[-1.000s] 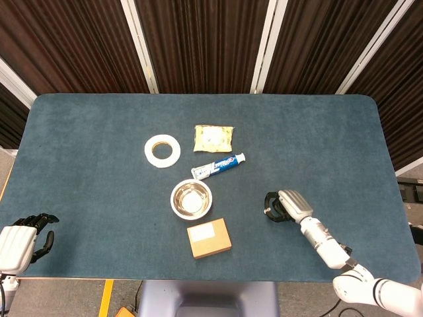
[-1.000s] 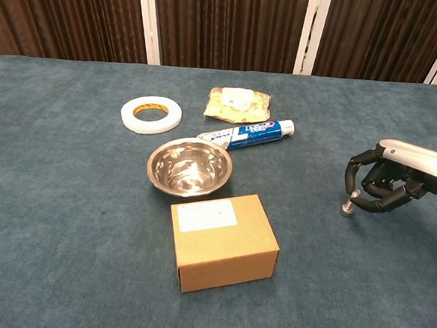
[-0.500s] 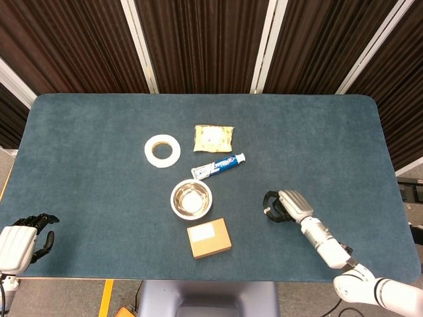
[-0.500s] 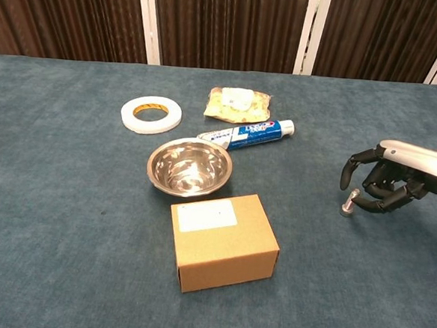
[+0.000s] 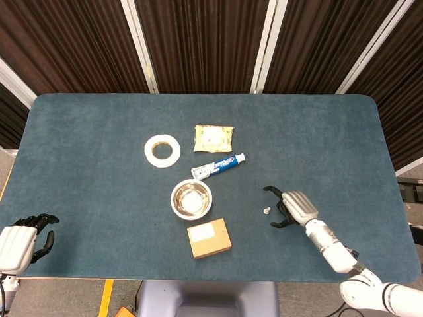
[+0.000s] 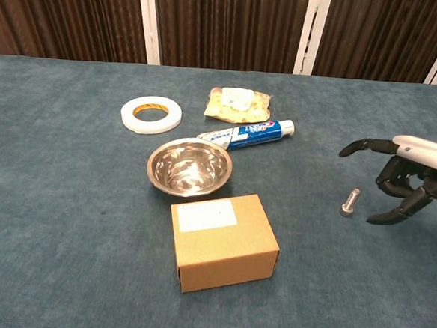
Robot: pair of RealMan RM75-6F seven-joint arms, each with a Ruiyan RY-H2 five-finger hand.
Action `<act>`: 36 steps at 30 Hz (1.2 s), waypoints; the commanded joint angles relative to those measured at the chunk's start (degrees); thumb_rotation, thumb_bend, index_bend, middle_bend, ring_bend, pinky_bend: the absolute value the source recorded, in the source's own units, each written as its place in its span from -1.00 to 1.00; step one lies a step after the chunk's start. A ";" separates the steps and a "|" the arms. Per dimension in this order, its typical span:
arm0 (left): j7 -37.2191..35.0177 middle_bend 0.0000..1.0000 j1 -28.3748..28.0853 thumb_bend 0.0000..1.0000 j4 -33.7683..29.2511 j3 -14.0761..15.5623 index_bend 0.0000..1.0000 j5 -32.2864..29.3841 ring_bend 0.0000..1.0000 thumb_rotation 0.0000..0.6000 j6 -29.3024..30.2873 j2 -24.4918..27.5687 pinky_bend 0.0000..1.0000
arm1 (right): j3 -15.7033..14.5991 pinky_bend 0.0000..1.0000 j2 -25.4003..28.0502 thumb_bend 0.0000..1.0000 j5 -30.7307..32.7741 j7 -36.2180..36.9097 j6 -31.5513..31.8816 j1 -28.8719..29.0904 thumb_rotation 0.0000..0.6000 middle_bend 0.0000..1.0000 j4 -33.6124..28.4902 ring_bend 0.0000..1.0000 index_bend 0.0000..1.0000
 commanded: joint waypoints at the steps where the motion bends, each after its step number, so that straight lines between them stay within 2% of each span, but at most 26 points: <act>1: -0.03 -0.16 0.02 0.09 -0.01 0.02 -0.18 0.00 -0.11 1.00 0.02 0.02 0.02 | -1.09 0.57 3.24 -0.82 -0.36 -11.60 7.86 -3.98 1.00 1.00 -6.40 0.74 -0.41; 3: -0.03 -0.16 0.00 0.09 0.00 0.01 -0.18 0.04 -0.11 1.00 0.04 0.01 0.02 | -1.62 0.50 4.74 -0.82 -0.99 -20.48 13.65 -6.60 1.00 0.99 -10.37 0.65 -0.34; 5: 0.02 -0.16 0.00 0.09 0.01 0.01 -0.19 0.05 -0.11 1.00 0.05 -0.02 0.02 | -2.50 0.43 5.80 -0.83 -3.39 -28.57 20.39 -9.54 1.00 0.83 -13.57 0.57 -0.32; 7: 0.07 -0.16 0.01 0.09 -0.01 0.02 -0.19 0.01 -0.11 1.00 0.01 -0.01 0.02 | -3.39 0.41 6.66 -0.84 -6.37 -33.93 26.35 -12.30 1.00 0.42 -15.89 0.46 -0.32; 8: 0.06 -0.16 0.01 0.09 -0.04 0.03 -0.18 0.00 -0.11 1.00 0.00 0.01 0.02 | -3.81 0.42 7.16 -0.84 -7.47 -35.22 28.22 -13.32 1.00 0.26 -16.71 0.35 -0.32; 9: 0.04 -0.16 0.02 0.09 -0.05 0.05 -0.18 0.01 -0.11 1.00 -0.01 0.00 0.02 | -4.20 0.42 7.74 -0.84 -8.39 -35.95 29.78 -14.24 1.00 0.18 -17.47 0.26 -0.33; 10: 0.05 -0.16 0.03 0.09 -0.04 0.06 -0.19 0.03 -0.11 1.00 0.01 -0.01 0.02 | -4.54 0.41 8.32 -0.84 -9.29 -36.23 31.15 -15.07 1.00 0.07 -18.04 0.08 -0.33; 12: 0.20 -0.16 0.02 0.09 -0.05 0.06 -0.19 0.05 -0.11 1.00 0.01 -0.06 0.02 | -4.90 0.32 9.03 -0.84 -11.15 -35.47 34.48 -16.94 1.00 -0.11 -17.81 -0.16 -0.34; 14: 0.30 -0.16 0.02 0.09 -0.10 0.08 -0.18 0.18 -0.11 1.00 0.09 -0.13 0.02 | -5.17 0.09 9.13 -0.84 -12.18 -34.35 37.39 -18.86 1.00 -0.25 -15.85 -0.34 -0.34; 16: 0.48 -0.15 0.01 0.09 -0.11 0.15 -0.18 0.49 -0.11 1.00 0.21 -0.20 0.02 | -5.10 -0.35 9.20 -0.84 -12.15 -33.20 39.39 -20.41 1.00 -0.40 -14.07 -0.59 -0.35; 17: 0.65 -0.15 -0.03 0.09 -0.06 0.22 -0.18 0.78 -0.11 1.00 0.30 -0.24 0.02 | -4.83 -0.50 9.06 -0.84 -11.95 -32.33 40.64 -21.33 1.00 -0.46 -12.81 -0.68 -0.37; 18: 0.76 -0.16 -0.02 0.09 -0.09 0.28 -0.18 0.92 -0.11 1.00 0.34 -0.23 0.02 | -4.60 -0.60 8.89 -0.84 -11.71 -31.83 41.48 -21.99 1.00 -0.53 -11.82 -0.76 -0.38; 20: 0.57 -0.15 0.14 0.09 -0.51 0.42 -0.19 1.19 -0.11 1.00 0.66 0.01 0.02 | -4.24 -0.64 8.70 -0.84 -11.01 -31.60 42.44 -23.16 1.00 -0.66 -9.49 -0.90 -0.43; 25: 0.50 -0.14 0.96 0.09 -1.25 0.07 -0.18 1.74 -0.11 1.00 2.99 0.17 0.02 | -3.26 -0.67 8.10 -0.84 -7.18 -30.13 40.72 -24.62 1.00 -0.78 -6.60 -0.96 -0.53; 29: 1.27 -0.15 1.03 0.09 -0.68 -0.27 -0.18 2.31 -0.11 1.00 3.92 -0.39 0.02 | -3.70 -0.68 9.90 -0.84 -5.38 -27.06 34.21 -23.19 1.00 -0.90 -7.23 -1.00 -0.80; 32: 1.67 -0.18 1.04 0.09 -0.14 -0.62 -0.18 1.75 -0.11 1.00 3.92 -0.94 0.02 | -3.64 -0.68 10.31 -0.84 -5.07 -26.51 32.14 -22.69 1.00 -0.92 -7.41 -1.00 -0.86; 36: 1.79 -0.22 0.97 0.09 -0.03 -0.89 -0.20 0.76 -0.13 1.00 3.29 -1.14 0.02 | -3.21 -0.68 10.25 -0.84 -6.03 -25.51 32.54 -22.78 1.00 -0.92 -6.98 -1.00 -0.86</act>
